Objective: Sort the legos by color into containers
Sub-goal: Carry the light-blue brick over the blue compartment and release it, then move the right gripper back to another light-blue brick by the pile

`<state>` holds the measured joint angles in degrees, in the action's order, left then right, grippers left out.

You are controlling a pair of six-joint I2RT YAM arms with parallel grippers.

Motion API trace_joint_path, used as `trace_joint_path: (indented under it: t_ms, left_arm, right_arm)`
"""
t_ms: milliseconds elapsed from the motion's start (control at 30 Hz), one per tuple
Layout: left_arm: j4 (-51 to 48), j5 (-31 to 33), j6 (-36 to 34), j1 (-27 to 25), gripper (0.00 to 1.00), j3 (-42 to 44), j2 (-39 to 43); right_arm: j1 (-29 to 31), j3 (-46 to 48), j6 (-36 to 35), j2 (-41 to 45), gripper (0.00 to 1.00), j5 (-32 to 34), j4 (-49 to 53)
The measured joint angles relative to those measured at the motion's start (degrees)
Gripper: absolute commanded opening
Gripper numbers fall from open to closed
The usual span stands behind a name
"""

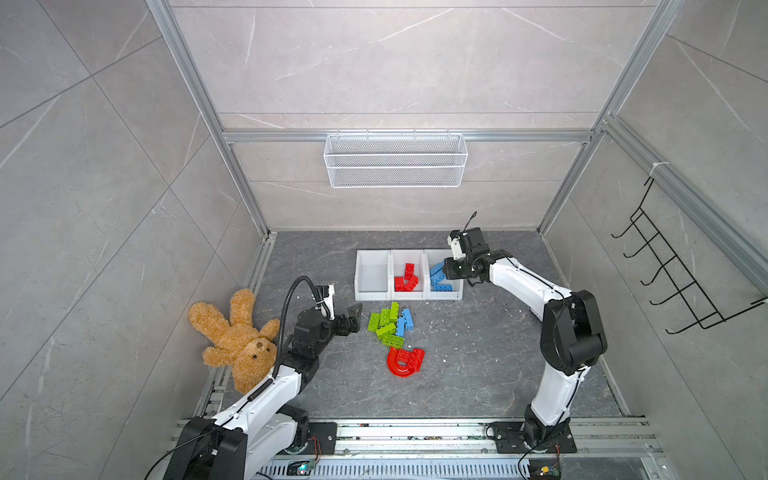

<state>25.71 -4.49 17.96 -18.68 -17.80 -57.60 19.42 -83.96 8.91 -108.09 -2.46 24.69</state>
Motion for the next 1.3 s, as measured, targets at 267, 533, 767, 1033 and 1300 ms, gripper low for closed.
trace_joint_path:
  t_ms: [267, 533, 767, 1033, 1300]
  left_arm:
    - [0.07, 0.02, 0.00, 0.00, 0.99, 0.00, -0.22]
    - [-0.02, -0.09, 0.00, 0.00, 0.99, 0.00, -1.86]
    - [0.00, -0.07, 0.00, 0.00, 0.99, 0.00, -1.86]
    - [0.00, -0.09, 0.00, 0.00, 0.99, 0.00, -1.86]
    - [0.00, -0.07, 0.00, 0.00, 0.99, 0.00, -1.60]
  right_arm:
    - [0.00, -2.58, -1.09, -4.20, 0.23, 2.16, 1.16]
    - [0.00, -2.56, -1.25, -5.84, 0.28, 2.47, 1.22]
    - [0.00, -2.36, -1.22, -5.92, 0.36, 2.47, 1.05]
    - [0.00, -2.34, -1.05, -5.88, 0.55, 2.03, 0.98]
    - [2.67, 4.33, -0.76, 4.26, 0.53, 0.39, -0.94]
